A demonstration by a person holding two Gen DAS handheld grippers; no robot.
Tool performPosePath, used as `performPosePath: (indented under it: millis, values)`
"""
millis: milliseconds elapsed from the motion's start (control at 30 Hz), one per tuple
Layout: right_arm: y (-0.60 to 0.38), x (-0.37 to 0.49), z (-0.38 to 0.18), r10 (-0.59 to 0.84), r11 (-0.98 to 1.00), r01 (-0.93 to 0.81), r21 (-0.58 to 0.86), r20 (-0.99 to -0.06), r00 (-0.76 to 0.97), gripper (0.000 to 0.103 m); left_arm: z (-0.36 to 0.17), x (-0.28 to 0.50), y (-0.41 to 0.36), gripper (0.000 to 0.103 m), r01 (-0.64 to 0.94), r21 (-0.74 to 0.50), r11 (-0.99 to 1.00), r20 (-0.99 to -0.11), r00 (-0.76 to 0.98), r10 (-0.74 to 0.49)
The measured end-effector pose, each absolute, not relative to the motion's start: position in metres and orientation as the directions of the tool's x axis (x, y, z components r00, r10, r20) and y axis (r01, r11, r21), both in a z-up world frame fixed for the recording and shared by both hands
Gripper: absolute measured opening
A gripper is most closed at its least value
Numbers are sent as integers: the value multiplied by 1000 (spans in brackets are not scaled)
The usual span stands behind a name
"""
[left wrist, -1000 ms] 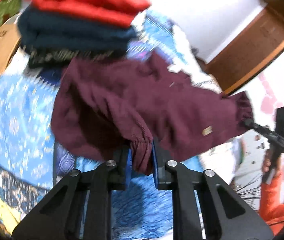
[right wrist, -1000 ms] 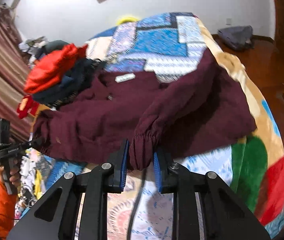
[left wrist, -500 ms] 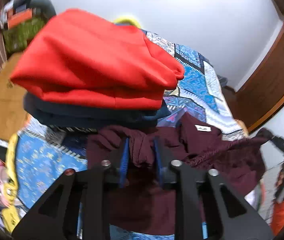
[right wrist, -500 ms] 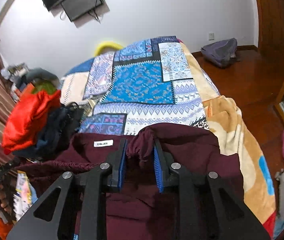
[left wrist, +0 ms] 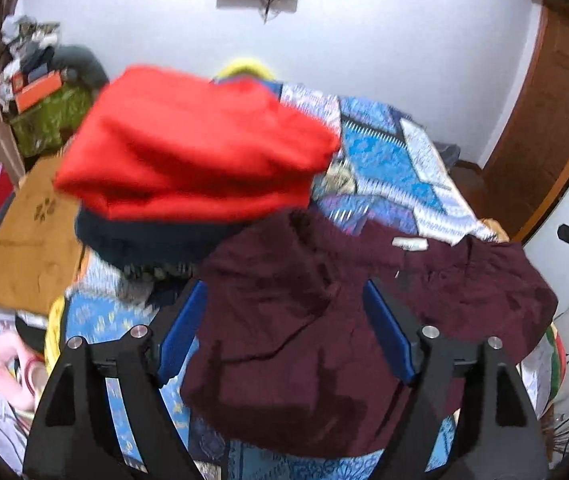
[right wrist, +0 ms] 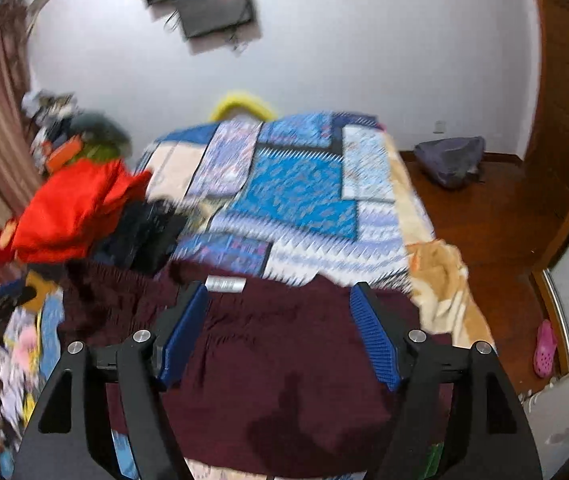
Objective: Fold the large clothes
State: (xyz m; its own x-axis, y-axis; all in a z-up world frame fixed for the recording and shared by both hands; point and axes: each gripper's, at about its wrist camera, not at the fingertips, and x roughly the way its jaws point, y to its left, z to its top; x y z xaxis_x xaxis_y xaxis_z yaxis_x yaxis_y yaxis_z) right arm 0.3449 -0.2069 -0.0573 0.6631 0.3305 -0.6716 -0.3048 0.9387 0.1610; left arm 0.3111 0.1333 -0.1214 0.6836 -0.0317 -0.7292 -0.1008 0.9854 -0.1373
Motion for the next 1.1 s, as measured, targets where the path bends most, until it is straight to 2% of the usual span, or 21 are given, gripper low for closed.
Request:
performPosePath:
  millis: [333, 467, 500, 567, 733, 800, 867, 967, 1100]
  values:
    - [-182, 330, -148, 327, 925, -339, 173, -818, 474, 70, -210, 264, 172, 79, -294, -300, 907, -844, 525, -109]
    - [-183, 323, -171, 300, 934, -321, 158, -834, 463, 71, -245, 247, 182, 79, -372, -373, 850, -860, 482, -166]
    - [-182, 319, -171, 296, 934, -327, 145, -826, 480, 75, -251, 243, 184, 79, -385, -395, 834, -858, 478, -186]
    - [-179, 316, -169, 295, 931, -341, 132, -823, 485, 81, -264, 241, 186, 79, -403, -458, 792, -842, 481, -243]
    - [-174, 313, -170, 278, 934, -340, 108, -817, 505, 84, -293, 254, 189, 80, -405, -649, 644, -745, 510, -430]
    - [-174, 313, -171, 278, 935, -336, 110, -816, 507, 85, -296, 260, 189, 81, -404, -666, 627, -729, 533, -430]
    - [-174, 314, -171, 275, 937, -331, 110, -817, 506, 85, -298, 267, 187, 87, -403, -694, 597, -700, 570, -429]
    - [-173, 314, -172, 273, 940, -322, 114, -816, 509, 86, -304, 276, 188, 90, -410, -729, 548, -662, 626, -413]
    - [-172, 314, -171, 269, 943, -312, 115, -814, 514, 87, -310, 286, 186, 91, -455, -736, 500, -655, 666, -357]
